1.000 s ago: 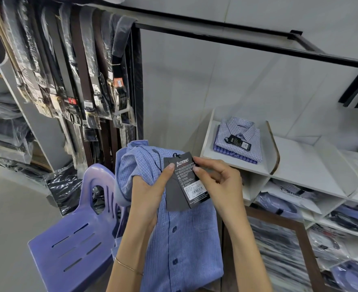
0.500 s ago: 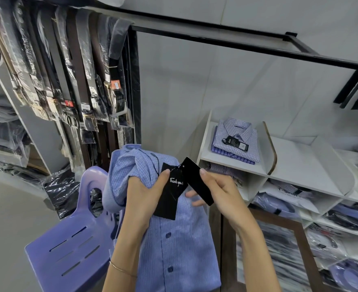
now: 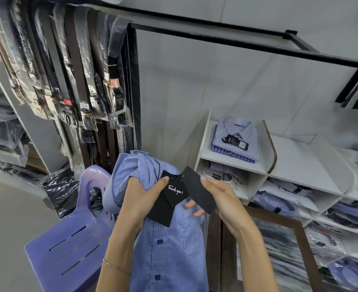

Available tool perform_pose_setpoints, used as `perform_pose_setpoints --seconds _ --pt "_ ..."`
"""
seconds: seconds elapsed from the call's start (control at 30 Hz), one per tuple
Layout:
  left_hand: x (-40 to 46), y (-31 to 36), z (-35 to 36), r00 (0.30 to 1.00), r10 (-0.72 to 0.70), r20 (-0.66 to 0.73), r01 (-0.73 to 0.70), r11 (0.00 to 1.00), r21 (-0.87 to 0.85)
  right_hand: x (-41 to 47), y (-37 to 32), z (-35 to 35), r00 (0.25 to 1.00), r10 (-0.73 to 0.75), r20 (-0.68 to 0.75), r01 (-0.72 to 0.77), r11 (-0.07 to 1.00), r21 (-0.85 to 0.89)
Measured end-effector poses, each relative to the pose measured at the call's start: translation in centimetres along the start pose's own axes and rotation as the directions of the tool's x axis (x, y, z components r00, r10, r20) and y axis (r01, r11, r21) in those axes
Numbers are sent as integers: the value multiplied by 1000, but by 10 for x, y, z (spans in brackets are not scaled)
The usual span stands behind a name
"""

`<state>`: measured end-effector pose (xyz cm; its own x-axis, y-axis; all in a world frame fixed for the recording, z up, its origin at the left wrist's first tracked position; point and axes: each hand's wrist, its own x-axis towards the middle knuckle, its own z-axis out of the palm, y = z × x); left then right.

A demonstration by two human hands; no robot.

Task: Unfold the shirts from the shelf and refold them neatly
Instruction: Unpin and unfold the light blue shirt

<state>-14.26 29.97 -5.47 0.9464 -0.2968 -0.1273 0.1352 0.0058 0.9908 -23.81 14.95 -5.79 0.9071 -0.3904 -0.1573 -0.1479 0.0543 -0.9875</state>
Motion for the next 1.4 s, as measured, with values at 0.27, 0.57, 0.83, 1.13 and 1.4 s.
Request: perform_pose_setpoints --seconds 0.27,0.57,0.83,1.13,1.4 --pt "2 -6 20 974 154 -166 -152 988 24 4 3 28 895 -446 30 371 704 -606" --pt "2 -3 19 995 2 -99 -31 956 -292 2 2 41 884 -466 -19 351 692 -630" --pt "5 -4 10 994 -22 -103 2 981 -195 5 10 31 858 -481 -181 341 796 -500" --pt "12 -8 -7 989 -131 64 136 987 -88 5 10 10 930 -242 -279 226 970 -87" --pt "14 -14 -11 957 -218 192 251 953 -172 -3 7 2 960 -152 -236 171 983 62"
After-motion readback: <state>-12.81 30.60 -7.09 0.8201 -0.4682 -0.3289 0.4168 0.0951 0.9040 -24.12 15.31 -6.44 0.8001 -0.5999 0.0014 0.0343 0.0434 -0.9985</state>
